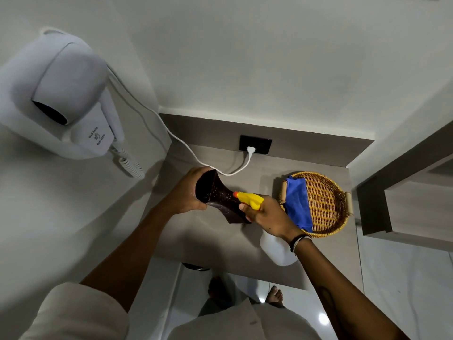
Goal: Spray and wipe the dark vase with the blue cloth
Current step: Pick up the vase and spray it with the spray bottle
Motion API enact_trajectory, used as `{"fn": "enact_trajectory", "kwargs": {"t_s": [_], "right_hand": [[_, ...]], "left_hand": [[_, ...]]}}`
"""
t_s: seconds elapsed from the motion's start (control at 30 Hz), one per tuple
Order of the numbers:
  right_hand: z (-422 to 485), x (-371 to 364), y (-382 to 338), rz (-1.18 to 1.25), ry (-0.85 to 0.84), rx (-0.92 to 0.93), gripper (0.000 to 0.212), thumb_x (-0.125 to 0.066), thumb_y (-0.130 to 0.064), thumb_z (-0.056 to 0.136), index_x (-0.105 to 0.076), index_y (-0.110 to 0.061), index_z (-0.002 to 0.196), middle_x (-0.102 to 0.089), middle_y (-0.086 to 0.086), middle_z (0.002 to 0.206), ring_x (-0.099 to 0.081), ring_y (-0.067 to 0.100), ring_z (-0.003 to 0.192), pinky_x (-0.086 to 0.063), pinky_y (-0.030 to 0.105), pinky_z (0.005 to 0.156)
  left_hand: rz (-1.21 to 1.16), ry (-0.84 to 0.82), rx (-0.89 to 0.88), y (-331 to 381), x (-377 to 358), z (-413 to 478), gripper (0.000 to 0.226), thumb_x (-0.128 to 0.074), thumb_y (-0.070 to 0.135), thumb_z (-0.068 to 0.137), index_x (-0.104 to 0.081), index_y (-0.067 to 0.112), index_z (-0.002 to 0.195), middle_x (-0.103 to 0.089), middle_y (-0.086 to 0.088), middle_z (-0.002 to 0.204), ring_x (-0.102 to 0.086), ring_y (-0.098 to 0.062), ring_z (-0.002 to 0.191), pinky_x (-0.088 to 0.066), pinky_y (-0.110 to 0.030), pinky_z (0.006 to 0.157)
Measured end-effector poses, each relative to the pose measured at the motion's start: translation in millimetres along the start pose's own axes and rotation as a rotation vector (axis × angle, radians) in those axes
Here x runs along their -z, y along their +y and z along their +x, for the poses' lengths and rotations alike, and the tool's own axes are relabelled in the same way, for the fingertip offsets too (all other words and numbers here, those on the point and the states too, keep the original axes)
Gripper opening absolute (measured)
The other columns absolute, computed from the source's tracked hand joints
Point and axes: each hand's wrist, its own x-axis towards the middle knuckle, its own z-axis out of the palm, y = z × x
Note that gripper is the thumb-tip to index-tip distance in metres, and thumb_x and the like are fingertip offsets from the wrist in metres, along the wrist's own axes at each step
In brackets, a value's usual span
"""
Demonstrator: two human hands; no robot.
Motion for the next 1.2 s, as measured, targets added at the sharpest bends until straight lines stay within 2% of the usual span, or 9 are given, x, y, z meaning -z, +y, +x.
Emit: {"fn": "enact_trajectory", "kwargs": {"t_s": [0.1, 0.2, 0.37, 0.47, 0.57, 0.73, 0.9, 1.03, 1.2], "right_hand": [[-1, 3, 3, -0.025, 0.005, -0.004, 0.048, -0.064, -0.031, 0.105, -0.057, -0.021, 0.151, -0.07, -0.011, 0.12, -0.07, 0.002, 0.097, -0.057, 0.018, 0.088], [-3, 7, 9, -0.068, 0.026, -0.024, 0.043, -0.065, -0.037, 0.104, -0.064, -0.017, 0.142, -0.071, -0.012, 0.104, -0.069, 0.008, 0.095, -0.06, 0.035, 0.087], [-6, 12, 16, -0.089, 0.068, -0.008, 0.045, -0.064, -0.036, 0.104, -0.061, -0.022, 0.147, -0.061, -0.032, 0.094, -0.063, -0.014, 0.09, -0.049, 0.016, 0.084], [-9, 16, 18, -0.09, 0.089, -0.015, 0.043, -0.063, -0.037, 0.105, -0.062, -0.021, 0.144, -0.063, -0.034, 0.091, -0.063, -0.015, 0.088, -0.048, 0.011, 0.081], [-12, 19, 19, -0.107, 0.11, -0.014, 0.038, -0.063, -0.033, 0.105, -0.064, -0.017, 0.14, -0.062, -0.037, 0.084, -0.062, -0.017, 0.084, -0.045, 0.006, 0.074], [-13, 23, 25, -0.084, 0.099, -0.057, 0.016, -0.066, -0.032, 0.104, -0.068, -0.017, 0.11, -0.062, -0.022, 0.074, -0.063, -0.006, 0.073, -0.043, 0.012, 0.069], [-10, 25, 17, -0.089, 0.054, 0.035, 0.043, -0.063, -0.033, 0.105, -0.063, -0.013, 0.143, -0.07, -0.012, 0.106, -0.066, 0.004, 0.093, -0.058, 0.029, 0.086], [-1, 25, 9, -0.092, 0.026, 0.012, 0.045, -0.063, -0.037, 0.105, -0.064, -0.007, 0.139, -0.076, 0.01, 0.113, -0.071, 0.027, 0.104, -0.057, 0.052, 0.095], [8, 20, 1, -0.102, 0.023, 0.072, 0.044, -0.06, -0.036, 0.106, -0.06, -0.022, 0.148, -0.073, 0.005, 0.139, -0.069, 0.025, 0.127, -0.057, 0.045, 0.107]], "left_hand": [[0.015, 0.042, 0.012, 5, 4, 0, 0.108, -0.091, 0.032, 0.054, -0.046, 0.023, 0.151, -0.05, 0.0, 0.147, -0.051, -0.019, 0.134, -0.05, -0.042, 0.113], [0.065, 0.111, 0.061, 11, 7, 2, 0.101, -0.09, 0.051, 0.053, -0.052, 0.028, 0.144, -0.056, 0.005, 0.135, -0.059, -0.018, 0.122, -0.055, -0.045, 0.106], [0.257, 0.127, 0.267, 29, 3, 13, 0.105, -0.074, 0.078, 0.065, -0.03, 0.044, 0.154, -0.051, -0.012, 0.146, -0.057, -0.037, 0.129, -0.054, -0.053, 0.105], [0.414, 0.113, 0.286, 38, -5, 20, 0.084, -0.065, 0.078, 0.082, -0.026, 0.051, 0.151, -0.043, -0.017, 0.155, -0.046, -0.047, 0.138, -0.047, -0.058, 0.106], [0.281, 0.092, 0.365, 43, -8, 26, 0.083, -0.051, 0.082, 0.088, -0.026, 0.045, 0.158, -0.03, -0.017, 0.167, -0.032, -0.049, 0.15, -0.036, -0.065, 0.116], [0.243, 0.051, 0.288, 44, -7, 31, 0.079, -0.043, 0.074, 0.096, -0.019, 0.043, 0.165, -0.003, -0.01, 0.178, -0.003, -0.044, 0.162, -0.013, -0.067, 0.128], [0.38, -0.155, 0.259, 38, 5, 25, 0.136, -0.089, 0.065, 0.068, 0.002, 0.04, 0.167, 0.017, -0.002, 0.177, 0.01, -0.038, 0.163, -0.017, -0.063, 0.127], [0.464, -0.178, 0.149, 36, 13, 27, 0.135, -0.098, 0.024, 0.067, -0.009, 0.028, 0.169, -0.003, -0.011, 0.178, -0.006, -0.039, 0.163, -0.028, -0.06, 0.126], [0.456, -0.1, 0.07, 41, 13, 27, 0.122, -0.097, 0.014, 0.064, -0.028, 0.018, 0.165, -0.034, -0.014, 0.167, -0.03, -0.039, 0.154, -0.039, -0.054, 0.12]]}}
